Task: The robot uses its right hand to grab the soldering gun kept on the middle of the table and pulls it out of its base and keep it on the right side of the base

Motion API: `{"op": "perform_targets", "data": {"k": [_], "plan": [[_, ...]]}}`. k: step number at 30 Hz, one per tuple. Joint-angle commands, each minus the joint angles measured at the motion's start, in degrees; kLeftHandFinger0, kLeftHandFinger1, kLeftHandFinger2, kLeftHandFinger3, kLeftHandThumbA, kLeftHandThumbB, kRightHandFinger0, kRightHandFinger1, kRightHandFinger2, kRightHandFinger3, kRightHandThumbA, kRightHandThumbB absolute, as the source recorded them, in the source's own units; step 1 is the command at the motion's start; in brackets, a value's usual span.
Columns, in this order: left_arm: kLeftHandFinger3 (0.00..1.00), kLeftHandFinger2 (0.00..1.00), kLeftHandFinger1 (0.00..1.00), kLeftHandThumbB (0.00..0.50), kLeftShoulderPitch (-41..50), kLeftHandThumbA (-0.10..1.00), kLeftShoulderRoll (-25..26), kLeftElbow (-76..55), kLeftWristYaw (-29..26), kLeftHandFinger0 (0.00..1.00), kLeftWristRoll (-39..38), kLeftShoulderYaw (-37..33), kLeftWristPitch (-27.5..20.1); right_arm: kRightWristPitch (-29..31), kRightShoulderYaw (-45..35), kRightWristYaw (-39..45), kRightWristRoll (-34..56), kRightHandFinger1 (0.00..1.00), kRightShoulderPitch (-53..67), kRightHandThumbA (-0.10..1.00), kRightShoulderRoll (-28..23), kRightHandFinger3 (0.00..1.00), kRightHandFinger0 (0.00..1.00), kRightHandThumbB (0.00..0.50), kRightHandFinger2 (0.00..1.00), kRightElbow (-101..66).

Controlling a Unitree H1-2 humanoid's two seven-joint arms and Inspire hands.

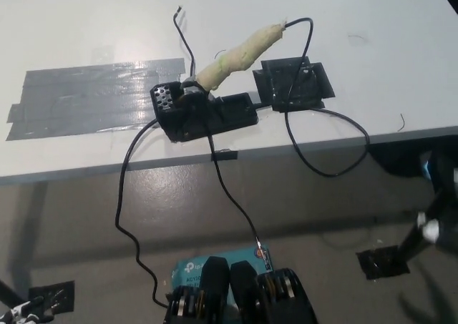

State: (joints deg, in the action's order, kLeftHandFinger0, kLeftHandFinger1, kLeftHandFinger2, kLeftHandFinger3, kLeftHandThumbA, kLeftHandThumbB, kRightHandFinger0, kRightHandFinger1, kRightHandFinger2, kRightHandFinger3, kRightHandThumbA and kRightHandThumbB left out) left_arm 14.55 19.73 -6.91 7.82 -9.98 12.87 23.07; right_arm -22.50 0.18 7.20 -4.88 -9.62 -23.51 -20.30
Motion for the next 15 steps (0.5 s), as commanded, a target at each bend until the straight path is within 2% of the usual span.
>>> {"op": "perform_targets", "data": {"k": [1,2,3,4,5,6,8,9,10,11,13,14,15], "plan": [[0.79,0.66,0.56,0.253,0.9,0.57,1.7,-2.1,1.2,0.5,1.2,-1.2,0.1,-1.8,5.4,-0.3,-13.2,1.0,-20.4,0.63,-0.8,1.0,1.0,0.292,1.0,-4.6],[0.8,0.68,0.58,0.26,0.9,0.57,1.8,-2.2,1.2,0.51,1.3,-1.3,0.2,-2.5,6.0,-0.3,-13.9,1.0,-22.1,0.64,-0.4,1.0,1.0,0.292,1.0,-4.3],[0.82,0.69,0.59,0.25,1.0,0.57,1.9,-2.3,1.4,0.52,1.6,-1.8,0.3,-3.5,8.0,-0.6,-16.8,1.0,-27.6,0.7,0.7,1.0,1.0,0.311,1.0,-2.5],[0.84,0.72,0.6,0.232,1.1,0.58,1.9,-2.5,1.4,0.53,2.0,-2.1,0.1,-2.6,9.1,-1.1,-18.4,1.0,-29.7,0.71,1.2,1.0,1.0,0.32,1.0,-1.0],[0.84,0.71,0.58,0.236,1.2,0.58,1.9,-2.5,1.3,0.51,2.1,-2.3,0.1,-2.0,10.2,-1.6,-20.0,1.0,-31.7,0.72,1.8,1.0,1.0,0.34,1.0,0.4],[0.83,0.69,0.57,0.255,1.2,0.58,1.9,-2.4,1.4,0.5,2.0,-2.3,-0.1,-1.6,13.4,-1.3,-22.7,1.0,-37.1,0.71,3.3,1.0,1.0,0.341,1.0,4.3],[0.83,0.68,0.56,0.261,1.2,0.58,2.1,-2.5,1.4,0.5,1.9,-2.3,-0.2,-1.8,14.6,-1.2,-23.3,1.0,-38.7,0.71,3.6,1.0,1.0,0.342,1.0,5.5],[0.83,0.69,0.57,0.262,1.3,0.58,2.5,-2.6,1.5,0.51,1.9,-2.1,0.0,0.0,15.6,-1.6,-23.7,1.0,-40.4,0.69,4.5,1.0,1.0,0.341,1.0,7.6],[0.81,0.69,0.58,0.266,1.2,0.57,2.7,-2.3,1.6,0.5,1.7,-2.1,-0.2,3.4,18.9,-2.9,-26.8,1.0,-43.4,0.72,5.9,1.0,1.0,0.327,1.0,12.1],[0.83,0.7,0.58,0.25,1.4,0.58,3.1,-2.5,1.8,0.49,2.0,-2.3,-0.7,5.6,20.3,-5.0,-28.9,1.0,-44.4,0.7,6.7,1.0,1.0,0.324,1.0,14.3],[0.83,0.7,0.58,0.251,1.1,0.59,3.6,-2.4,1.9,0.5,1.9,-2.4,-0.5,10.2,23.0,-8.6,-32.1,1.0,-45.8,0.67,6.9,1.0,1.0,0.314,1.0,18.1],[0.83,0.7,0.58,0.252,1.0,0.59,3.7,-2.4,2.0,0.5,1.7,-2.3,-0.4,11.7,24.5,-10.1,-33.9,1.0,-46.4,0.67,6.7,1.0,1.0,0.313,1.0,19.7],[0.82,0.68,0.53,0.275,0.8,0.59,3.9,-1.9,1.7,0.46,1.8,-2.1,-0.1,13.6,29.1,-11.0,-39.3,1.0,-48.7,0.73,5.8,1.0,1.0,0.326,1.0,23.6]]}}
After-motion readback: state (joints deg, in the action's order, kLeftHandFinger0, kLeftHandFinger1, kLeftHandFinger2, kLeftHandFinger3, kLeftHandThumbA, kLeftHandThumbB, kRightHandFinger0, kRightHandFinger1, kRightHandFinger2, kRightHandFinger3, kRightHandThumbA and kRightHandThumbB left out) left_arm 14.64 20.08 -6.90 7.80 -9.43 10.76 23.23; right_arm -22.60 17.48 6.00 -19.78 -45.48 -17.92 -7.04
